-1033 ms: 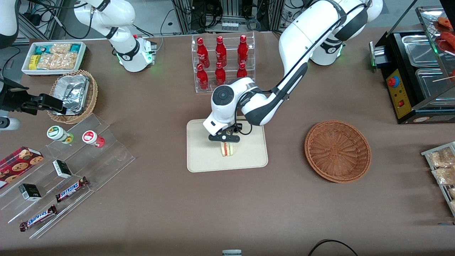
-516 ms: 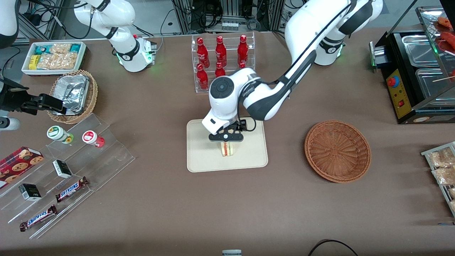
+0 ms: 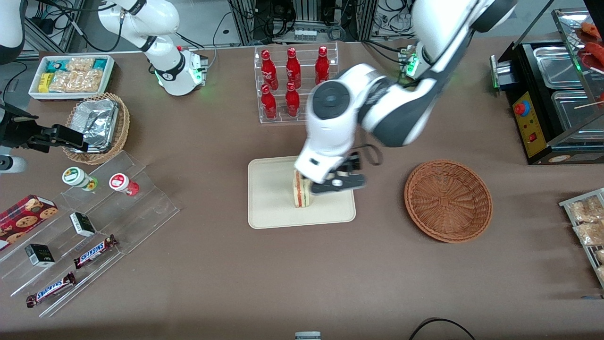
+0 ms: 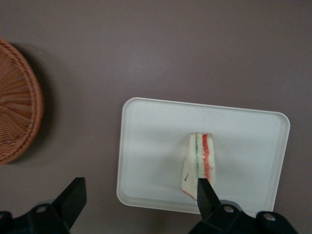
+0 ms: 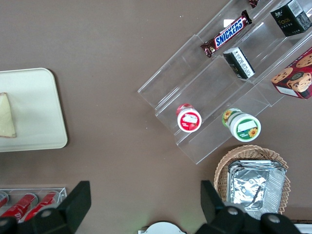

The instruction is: Place sandwich from basket to tray

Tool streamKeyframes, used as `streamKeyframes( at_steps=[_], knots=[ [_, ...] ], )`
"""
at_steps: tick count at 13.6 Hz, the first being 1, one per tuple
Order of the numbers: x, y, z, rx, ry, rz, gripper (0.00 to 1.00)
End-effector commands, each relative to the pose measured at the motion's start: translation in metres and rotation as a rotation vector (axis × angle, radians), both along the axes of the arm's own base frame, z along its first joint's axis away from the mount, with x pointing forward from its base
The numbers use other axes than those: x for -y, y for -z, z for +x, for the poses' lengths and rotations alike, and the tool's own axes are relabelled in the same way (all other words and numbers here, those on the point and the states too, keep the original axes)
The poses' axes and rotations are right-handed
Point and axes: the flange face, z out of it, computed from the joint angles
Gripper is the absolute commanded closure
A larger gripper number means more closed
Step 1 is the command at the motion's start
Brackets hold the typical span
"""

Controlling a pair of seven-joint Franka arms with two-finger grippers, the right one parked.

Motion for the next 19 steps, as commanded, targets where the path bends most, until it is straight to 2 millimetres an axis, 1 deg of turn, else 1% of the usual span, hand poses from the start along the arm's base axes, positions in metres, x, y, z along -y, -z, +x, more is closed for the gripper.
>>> streamKeyframes(
  at_steps=[1, 2, 4, 6, 7, 8, 10, 11, 12, 15, 17, 18, 19],
  knots=[
    [-0.054, -0.043, 0.005, -0.004, -0.051, 0.019, 0.00],
    [-0.072, -0.055, 0.010, -0.003, -0.039, 0.025, 0.00],
    [-0.115, -0.074, 0.018, -0.034, -0.022, 0.027, 0.00],
    [-0.161, -0.092, 0.024, -0.073, 0.025, 0.011, 0.00],
    [-0.179, -0.100, 0.024, -0.092, 0.048, 0.002, 0.00],
    [-0.193, -0.107, 0.023, -0.104, 0.062, 0.000, 0.00],
    [-0.216, -0.114, 0.021, -0.115, 0.094, 0.008, 0.00],
    [-0.222, -0.118, 0.013, -0.113, 0.116, 0.018, 0.00],
    [-0.235, -0.123, 0.008, -0.114, 0.127, 0.015, 0.00],
    [-0.286, -0.142, -0.001, -0.136, 0.235, -0.044, 0.00],
    [-0.323, -0.150, -0.002, -0.143, 0.251, -0.041, 0.00],
    [-0.336, -0.153, -0.002, -0.145, 0.273, -0.048, 0.00],
    [-0.354, -0.154, -0.001, -0.142, 0.274, -0.048, 0.00]
  ],
)
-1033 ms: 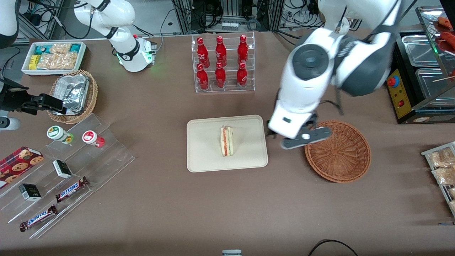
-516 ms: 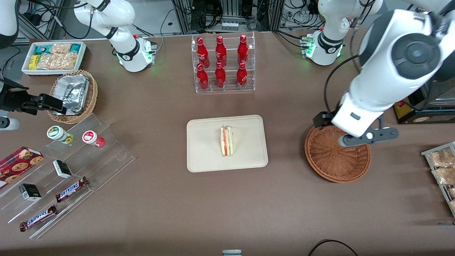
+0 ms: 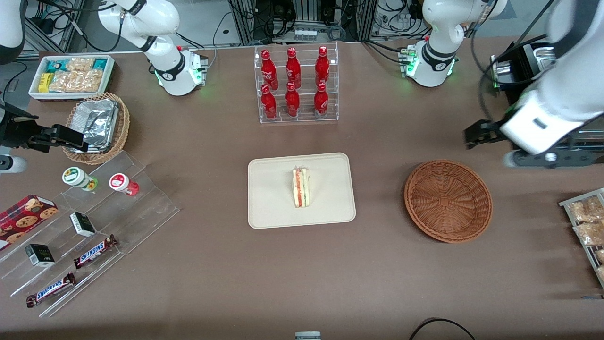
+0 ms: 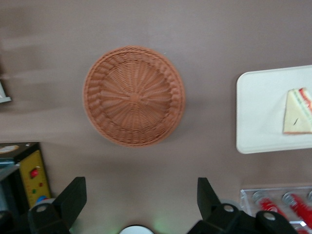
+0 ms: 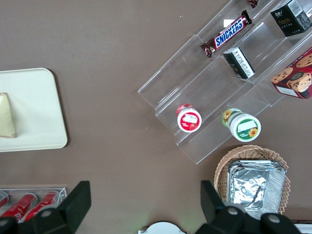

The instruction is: Place sandwich from basket to tray

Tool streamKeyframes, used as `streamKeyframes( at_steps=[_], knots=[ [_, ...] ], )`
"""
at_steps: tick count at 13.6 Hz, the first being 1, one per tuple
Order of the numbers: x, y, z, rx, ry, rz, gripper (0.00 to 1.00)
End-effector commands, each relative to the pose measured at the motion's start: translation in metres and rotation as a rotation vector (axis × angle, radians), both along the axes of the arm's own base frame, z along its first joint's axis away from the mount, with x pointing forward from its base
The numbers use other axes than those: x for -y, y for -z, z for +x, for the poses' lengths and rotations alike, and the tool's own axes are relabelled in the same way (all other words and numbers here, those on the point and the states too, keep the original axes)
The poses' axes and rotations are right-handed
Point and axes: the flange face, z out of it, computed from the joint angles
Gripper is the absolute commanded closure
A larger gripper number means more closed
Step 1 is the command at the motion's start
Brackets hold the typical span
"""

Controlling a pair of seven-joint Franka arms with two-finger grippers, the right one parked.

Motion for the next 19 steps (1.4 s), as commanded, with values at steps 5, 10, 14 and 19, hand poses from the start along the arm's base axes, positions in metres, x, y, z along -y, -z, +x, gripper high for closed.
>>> streamKeyframes(
  at_steps=[5, 10, 14, 19],
  knots=[
    [-0.045, -0.009, -0.006, 0.010, 0.018, -0.011, 0.00],
    [-0.051, -0.025, -0.038, 0.045, 0.015, -0.014, 0.00],
    [-0.059, -0.029, -0.055, 0.075, 0.004, -0.015, 0.00],
    [-0.060, -0.030, -0.045, 0.079, -0.020, -0.017, 0.00]
  ],
)
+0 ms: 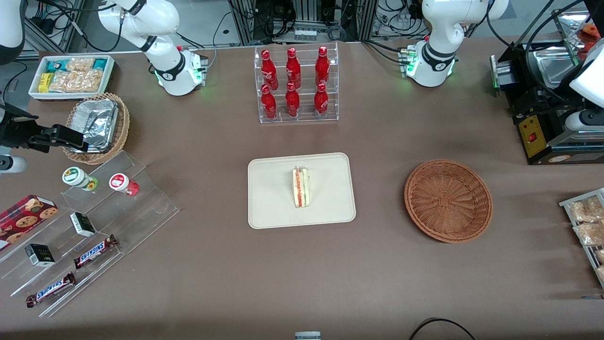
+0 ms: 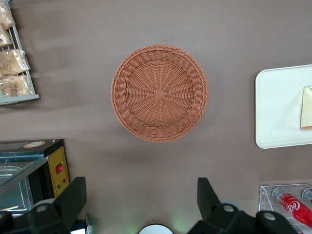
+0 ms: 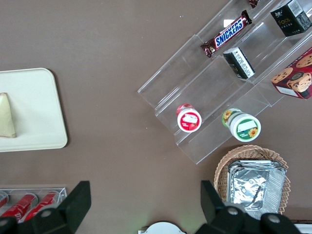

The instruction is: Place sandwich from basket to tray

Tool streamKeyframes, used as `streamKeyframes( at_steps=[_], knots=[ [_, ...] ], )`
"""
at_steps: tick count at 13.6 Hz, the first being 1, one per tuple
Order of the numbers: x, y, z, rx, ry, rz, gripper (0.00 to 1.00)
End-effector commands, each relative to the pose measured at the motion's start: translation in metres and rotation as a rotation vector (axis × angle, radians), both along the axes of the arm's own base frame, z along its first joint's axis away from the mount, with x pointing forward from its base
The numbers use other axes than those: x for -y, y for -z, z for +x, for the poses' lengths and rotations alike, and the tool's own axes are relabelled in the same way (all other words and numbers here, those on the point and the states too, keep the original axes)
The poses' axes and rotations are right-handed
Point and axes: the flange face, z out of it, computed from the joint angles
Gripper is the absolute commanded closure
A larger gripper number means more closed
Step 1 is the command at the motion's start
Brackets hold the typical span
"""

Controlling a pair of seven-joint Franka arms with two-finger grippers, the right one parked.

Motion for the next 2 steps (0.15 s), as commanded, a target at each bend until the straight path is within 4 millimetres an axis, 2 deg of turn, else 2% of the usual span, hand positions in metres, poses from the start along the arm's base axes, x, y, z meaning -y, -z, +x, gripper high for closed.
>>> streamKeyframes(
  at_steps=[1, 2],
  knots=[
    [-0.0035, -0.0029, -0.0014, 0.012, -0.011, -0.016, 0.00],
    [-0.0059, -0.0021, -0.0007, 0.010, -0.017, -0.016, 0.00]
  ],
)
